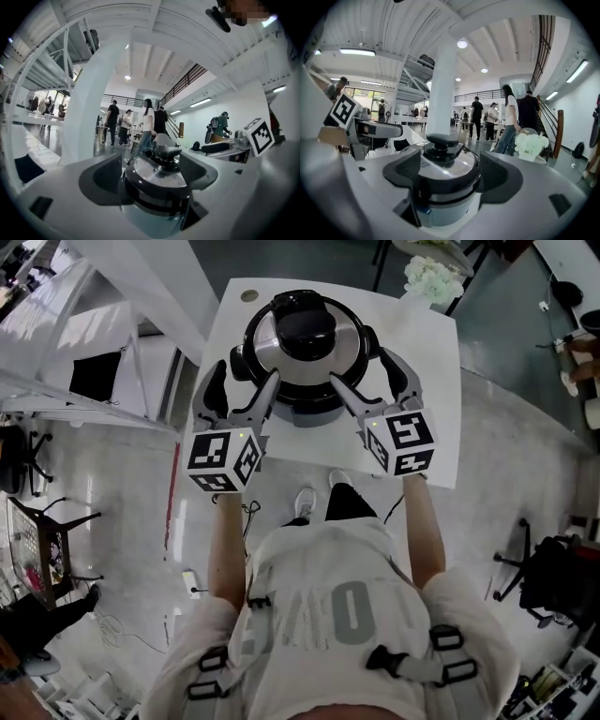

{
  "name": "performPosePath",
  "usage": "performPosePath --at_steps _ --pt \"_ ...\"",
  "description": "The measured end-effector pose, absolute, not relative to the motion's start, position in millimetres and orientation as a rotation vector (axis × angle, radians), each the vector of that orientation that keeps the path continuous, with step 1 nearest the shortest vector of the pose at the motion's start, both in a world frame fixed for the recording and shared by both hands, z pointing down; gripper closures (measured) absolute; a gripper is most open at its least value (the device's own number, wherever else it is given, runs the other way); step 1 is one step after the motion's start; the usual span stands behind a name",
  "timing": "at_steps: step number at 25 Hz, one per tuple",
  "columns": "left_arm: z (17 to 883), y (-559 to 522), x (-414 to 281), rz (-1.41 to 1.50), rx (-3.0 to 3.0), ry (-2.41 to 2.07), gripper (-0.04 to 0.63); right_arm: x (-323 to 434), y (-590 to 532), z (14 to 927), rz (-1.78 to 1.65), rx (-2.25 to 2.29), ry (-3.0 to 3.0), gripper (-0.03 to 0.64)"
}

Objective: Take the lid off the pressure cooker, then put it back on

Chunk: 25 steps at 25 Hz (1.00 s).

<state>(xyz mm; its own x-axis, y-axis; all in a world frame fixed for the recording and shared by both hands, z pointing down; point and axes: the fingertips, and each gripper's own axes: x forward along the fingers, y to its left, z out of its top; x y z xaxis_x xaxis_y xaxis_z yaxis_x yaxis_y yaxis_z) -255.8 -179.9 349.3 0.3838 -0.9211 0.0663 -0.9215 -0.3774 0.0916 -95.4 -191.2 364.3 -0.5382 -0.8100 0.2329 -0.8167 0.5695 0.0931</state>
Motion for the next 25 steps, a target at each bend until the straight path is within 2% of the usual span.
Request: performPosePath --at_steps 7,14,25 --pt "318.6 -210.7 -210.2 0.219 2.737 -1.382 0.229 -124.8 -229.5 330.4 -0.196 0.954 -2.655 0.219" --pt "315.8 -225.8 -173.1 0.451 2.881 -1.172 0.229 -137.7 -240.9 339.1 -0.268 0.485 -2.661 0.221" --pt "343.8 -240.0 -182.1 0.528 2.838 -1.036 0.230 -148.9 -255.0 359.3 -0.215 0.260 -2.684 0.265"
